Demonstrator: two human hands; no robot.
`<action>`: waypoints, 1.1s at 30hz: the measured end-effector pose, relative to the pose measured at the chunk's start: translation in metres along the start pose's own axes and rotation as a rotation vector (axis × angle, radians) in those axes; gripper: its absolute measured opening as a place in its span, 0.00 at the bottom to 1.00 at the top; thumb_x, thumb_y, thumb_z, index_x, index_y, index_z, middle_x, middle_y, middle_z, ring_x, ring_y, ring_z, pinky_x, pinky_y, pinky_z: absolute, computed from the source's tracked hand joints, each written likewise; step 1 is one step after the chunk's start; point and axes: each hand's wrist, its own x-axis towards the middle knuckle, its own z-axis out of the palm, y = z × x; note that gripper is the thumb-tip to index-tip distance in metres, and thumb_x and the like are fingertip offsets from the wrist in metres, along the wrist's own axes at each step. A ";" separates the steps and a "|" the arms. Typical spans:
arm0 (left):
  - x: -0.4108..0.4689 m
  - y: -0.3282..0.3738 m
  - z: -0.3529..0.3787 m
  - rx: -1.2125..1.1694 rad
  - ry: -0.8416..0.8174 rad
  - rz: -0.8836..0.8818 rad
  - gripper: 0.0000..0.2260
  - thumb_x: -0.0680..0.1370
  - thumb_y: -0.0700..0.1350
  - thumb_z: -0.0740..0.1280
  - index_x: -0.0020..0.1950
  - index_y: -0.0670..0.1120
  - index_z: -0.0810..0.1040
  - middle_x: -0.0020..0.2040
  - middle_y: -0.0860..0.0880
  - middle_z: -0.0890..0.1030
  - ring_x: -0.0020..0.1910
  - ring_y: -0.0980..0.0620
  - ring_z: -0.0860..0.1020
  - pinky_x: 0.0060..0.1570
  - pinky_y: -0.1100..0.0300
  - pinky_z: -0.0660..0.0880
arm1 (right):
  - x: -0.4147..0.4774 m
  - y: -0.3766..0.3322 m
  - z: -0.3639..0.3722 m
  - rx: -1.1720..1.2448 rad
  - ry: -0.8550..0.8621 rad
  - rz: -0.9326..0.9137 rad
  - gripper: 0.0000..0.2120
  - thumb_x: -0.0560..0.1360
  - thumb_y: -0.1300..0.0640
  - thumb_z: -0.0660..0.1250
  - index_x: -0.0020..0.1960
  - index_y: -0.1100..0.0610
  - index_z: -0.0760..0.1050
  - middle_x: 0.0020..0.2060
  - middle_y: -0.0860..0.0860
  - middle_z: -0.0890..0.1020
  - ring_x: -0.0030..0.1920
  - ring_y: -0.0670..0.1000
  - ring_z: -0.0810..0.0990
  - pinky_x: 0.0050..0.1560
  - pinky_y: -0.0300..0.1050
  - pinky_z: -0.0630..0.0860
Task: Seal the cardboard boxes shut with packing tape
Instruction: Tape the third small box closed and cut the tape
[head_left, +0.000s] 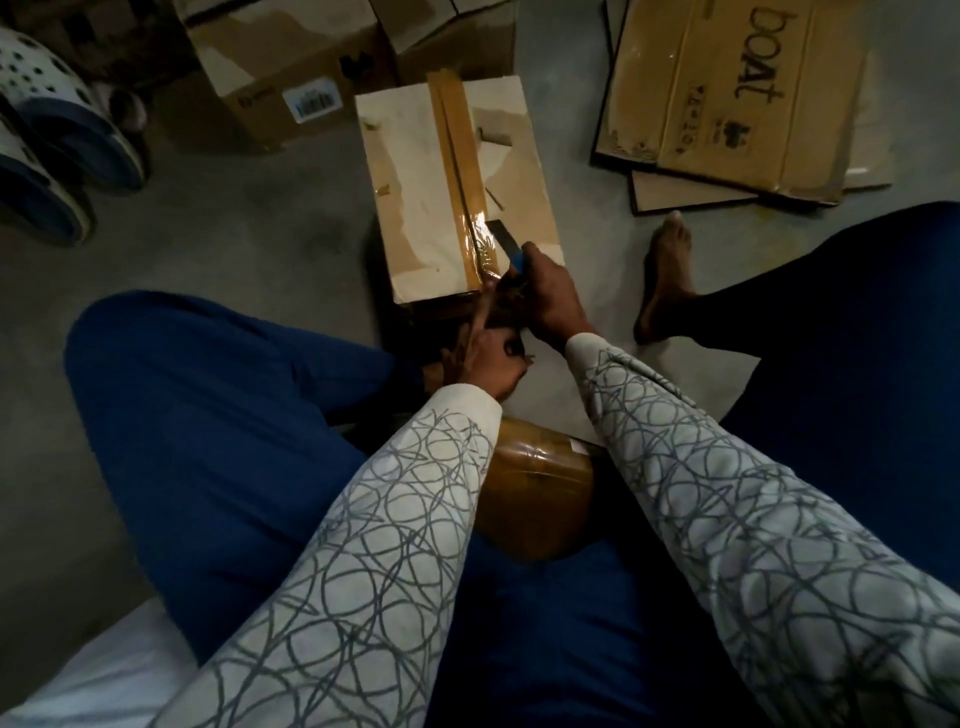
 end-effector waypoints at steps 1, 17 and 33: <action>0.001 0.000 -0.003 -0.014 -0.008 -0.020 0.11 0.78 0.49 0.69 0.60 0.54 0.82 0.81 0.60 0.44 0.76 0.41 0.58 0.73 0.40 0.56 | 0.001 0.001 0.003 -0.024 0.001 -0.016 0.18 0.74 0.56 0.73 0.58 0.63 0.71 0.52 0.61 0.81 0.49 0.62 0.78 0.46 0.50 0.71; 0.021 0.006 -0.058 -0.260 0.225 -0.233 0.09 0.70 0.51 0.69 0.46 0.52 0.86 0.50 0.48 0.85 0.54 0.43 0.80 0.62 0.46 0.75 | 0.022 -0.016 -0.016 0.048 -0.035 0.198 0.15 0.72 0.62 0.73 0.56 0.60 0.71 0.52 0.61 0.82 0.52 0.62 0.81 0.44 0.42 0.66; 0.067 -0.069 -0.166 -0.931 0.804 -0.430 0.04 0.68 0.46 0.76 0.35 0.55 0.86 0.44 0.52 0.84 0.40 0.49 0.82 0.38 0.56 0.80 | 0.026 -0.001 -0.048 0.432 0.330 0.426 0.11 0.73 0.58 0.73 0.49 0.55 0.72 0.46 0.53 0.80 0.45 0.51 0.79 0.41 0.40 0.72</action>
